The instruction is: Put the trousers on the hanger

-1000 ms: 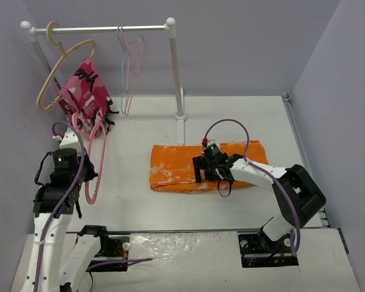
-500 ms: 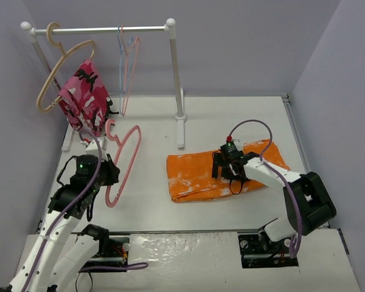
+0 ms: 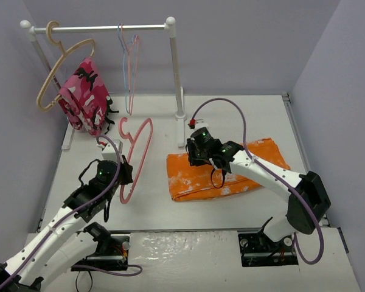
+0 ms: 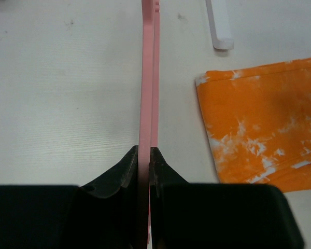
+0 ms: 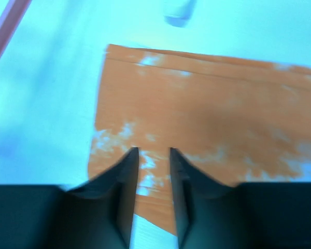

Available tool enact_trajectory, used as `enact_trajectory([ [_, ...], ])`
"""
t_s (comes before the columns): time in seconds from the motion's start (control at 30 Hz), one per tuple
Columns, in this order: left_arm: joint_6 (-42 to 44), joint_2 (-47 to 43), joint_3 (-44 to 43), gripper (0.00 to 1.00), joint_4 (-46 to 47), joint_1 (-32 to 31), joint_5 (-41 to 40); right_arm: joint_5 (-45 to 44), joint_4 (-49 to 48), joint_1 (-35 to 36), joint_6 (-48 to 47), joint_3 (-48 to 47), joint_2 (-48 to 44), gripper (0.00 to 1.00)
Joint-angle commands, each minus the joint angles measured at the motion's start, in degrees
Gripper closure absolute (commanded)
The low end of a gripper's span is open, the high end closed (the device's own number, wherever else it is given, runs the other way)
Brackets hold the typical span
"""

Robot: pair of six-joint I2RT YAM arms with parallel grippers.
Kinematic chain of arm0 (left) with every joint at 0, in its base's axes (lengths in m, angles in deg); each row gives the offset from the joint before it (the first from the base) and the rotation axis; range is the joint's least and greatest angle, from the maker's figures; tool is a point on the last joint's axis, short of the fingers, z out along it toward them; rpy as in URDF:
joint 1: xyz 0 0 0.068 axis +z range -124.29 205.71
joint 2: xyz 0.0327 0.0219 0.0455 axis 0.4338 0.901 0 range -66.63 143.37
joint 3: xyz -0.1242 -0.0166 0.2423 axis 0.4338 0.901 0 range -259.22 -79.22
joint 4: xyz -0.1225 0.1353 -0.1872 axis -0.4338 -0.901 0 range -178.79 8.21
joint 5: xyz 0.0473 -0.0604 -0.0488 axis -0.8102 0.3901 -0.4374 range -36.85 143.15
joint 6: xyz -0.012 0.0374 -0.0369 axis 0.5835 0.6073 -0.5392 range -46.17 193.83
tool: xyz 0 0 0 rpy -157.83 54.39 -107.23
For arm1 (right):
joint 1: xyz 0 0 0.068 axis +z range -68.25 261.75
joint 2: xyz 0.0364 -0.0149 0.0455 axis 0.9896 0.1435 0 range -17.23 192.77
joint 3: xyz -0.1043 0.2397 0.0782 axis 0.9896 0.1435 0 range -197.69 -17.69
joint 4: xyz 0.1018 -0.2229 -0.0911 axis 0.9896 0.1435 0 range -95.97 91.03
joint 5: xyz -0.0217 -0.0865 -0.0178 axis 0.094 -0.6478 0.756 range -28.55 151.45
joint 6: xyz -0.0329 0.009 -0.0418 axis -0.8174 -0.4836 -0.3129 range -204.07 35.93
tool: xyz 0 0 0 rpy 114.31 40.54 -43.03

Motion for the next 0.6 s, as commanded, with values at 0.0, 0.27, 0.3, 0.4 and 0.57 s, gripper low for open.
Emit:
enact_trajectory([
  [0.0, -0.5, -2.1, -2.3, 1.00, 4.5, -0.3, -5.6, 10.6, -10.7, 0.2, -4.5, -2.4, 6.0, 1.00],
  [0.27, 0.7, -2.6, -2.9, 1.00, 2.3, -0.2, -3.9, 22.7, -34.7, -2.1, -0.3, 1.6, 16.2, 1.00],
  [0.3, 0.7, -3.0, -2.5, 1.00, 2.3, -0.2, -3.4, 24.2, -39.2, -2.9, 1.4, 2.7, 19.9, 1.00],
  [0.4, 0.5, -3.6, -2.0, 1.00, 2.0, -0.2, -2.3, 27.1, -46.3, -4.5, 3.8, 2.7, 27.6, 1.00],
  [0.57, 0.3, -4.5, -0.7, 1.00, 1.2, -0.1, -1.0, 29.6, -53.1, -7.6, 6.6, 3.0, 35.0, 1.00],
])
